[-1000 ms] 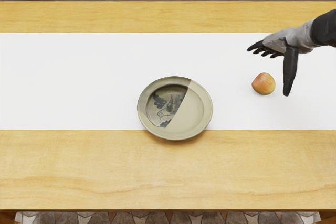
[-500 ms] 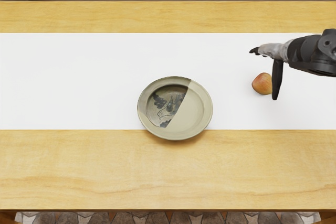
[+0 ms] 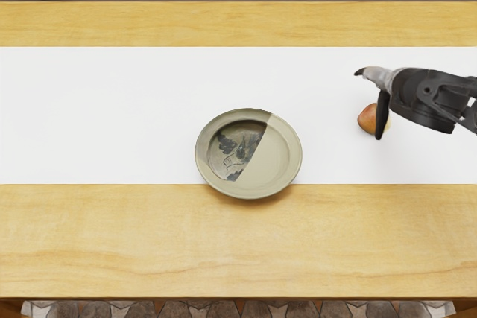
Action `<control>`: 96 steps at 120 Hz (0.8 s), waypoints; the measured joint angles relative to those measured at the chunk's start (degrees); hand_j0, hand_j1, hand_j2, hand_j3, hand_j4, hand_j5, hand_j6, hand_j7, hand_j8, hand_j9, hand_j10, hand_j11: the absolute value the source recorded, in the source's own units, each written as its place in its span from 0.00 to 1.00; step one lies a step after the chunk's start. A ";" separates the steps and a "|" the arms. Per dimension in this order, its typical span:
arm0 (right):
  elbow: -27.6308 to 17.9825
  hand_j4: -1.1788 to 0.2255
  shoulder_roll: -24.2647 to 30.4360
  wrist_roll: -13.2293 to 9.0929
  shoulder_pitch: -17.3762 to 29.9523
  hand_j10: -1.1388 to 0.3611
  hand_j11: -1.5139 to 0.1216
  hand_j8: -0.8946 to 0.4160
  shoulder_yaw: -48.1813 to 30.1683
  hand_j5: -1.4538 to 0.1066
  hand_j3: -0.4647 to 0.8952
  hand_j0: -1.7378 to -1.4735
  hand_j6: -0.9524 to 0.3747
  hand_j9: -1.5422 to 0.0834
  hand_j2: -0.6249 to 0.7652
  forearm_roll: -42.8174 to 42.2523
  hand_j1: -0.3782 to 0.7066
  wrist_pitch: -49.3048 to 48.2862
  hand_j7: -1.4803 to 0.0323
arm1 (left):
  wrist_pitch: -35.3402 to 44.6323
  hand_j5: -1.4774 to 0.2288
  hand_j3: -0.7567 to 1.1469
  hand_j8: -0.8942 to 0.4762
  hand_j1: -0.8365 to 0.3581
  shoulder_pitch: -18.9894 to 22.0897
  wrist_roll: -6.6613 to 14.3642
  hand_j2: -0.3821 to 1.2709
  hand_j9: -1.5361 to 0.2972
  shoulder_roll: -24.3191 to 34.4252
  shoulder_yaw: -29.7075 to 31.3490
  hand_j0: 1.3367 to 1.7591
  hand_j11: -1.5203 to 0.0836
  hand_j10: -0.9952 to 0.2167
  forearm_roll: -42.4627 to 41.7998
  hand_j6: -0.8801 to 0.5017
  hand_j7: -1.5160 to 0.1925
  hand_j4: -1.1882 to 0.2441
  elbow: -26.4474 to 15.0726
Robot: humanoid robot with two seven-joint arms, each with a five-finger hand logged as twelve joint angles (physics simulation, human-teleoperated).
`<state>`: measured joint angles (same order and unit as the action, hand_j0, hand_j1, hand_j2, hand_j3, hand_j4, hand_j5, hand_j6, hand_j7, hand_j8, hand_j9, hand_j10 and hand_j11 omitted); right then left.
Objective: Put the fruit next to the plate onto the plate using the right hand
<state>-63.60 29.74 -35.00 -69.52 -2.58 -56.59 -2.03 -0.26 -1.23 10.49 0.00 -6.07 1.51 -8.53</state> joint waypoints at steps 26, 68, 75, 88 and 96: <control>-0.29 0.72 -0.47 0.00 2.34 0.65 0.79 0.55 0.45 0.79 0.34 0.30 0.59 0.81 0.43 -1.30 0.21 3.67 0.83 | 0.00 0.87 0.40 0.65 0.99 0.00 -0.02 0.23 0.84 0.00 0.00 0.76 0.95 0.82 -0.01 0.64 0.89 0.83 0.00; -0.54 0.64 -0.72 0.00 4.73 0.57 0.71 0.47 1.94 0.70 0.34 0.30 0.51 0.73 0.41 -2.98 0.33 8.55 0.74 | 0.00 0.87 0.40 0.65 0.99 0.00 -0.02 0.23 0.84 0.00 0.00 0.76 0.95 0.82 0.00 0.64 0.89 0.83 0.00; -0.60 0.62 -0.69 0.00 4.68 0.55 0.68 0.45 2.03 0.68 0.34 0.30 0.48 0.71 0.41 -3.01 0.36 8.69 0.72 | 0.00 0.87 0.40 0.65 0.99 0.00 -0.01 0.23 0.84 0.00 0.00 0.76 0.95 0.82 0.01 0.64 0.89 0.83 0.00; -0.63 0.58 -0.67 0.00 4.81 0.51 0.63 0.40 2.05 0.63 0.34 0.30 0.44 0.66 0.40 -3.00 0.43 8.84 0.66 | 0.00 0.87 0.40 0.65 0.99 0.00 0.00 0.23 0.84 0.00 0.00 0.76 0.95 0.82 0.00 0.64 0.89 0.83 0.00; -0.63 0.55 -0.68 -0.01 4.90 0.49 0.61 0.38 2.05 0.60 0.34 0.30 0.41 0.63 0.40 -2.97 0.46 9.15 0.64 | 0.00 0.87 0.40 0.65 0.99 0.00 -0.01 0.23 0.84 0.00 0.00 0.76 0.95 0.82 0.01 0.64 0.89 0.83 0.00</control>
<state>-64.23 29.06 -35.01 -64.61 -0.53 -59.56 7.12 -0.26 -1.23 10.48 0.00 -6.07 1.52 -8.53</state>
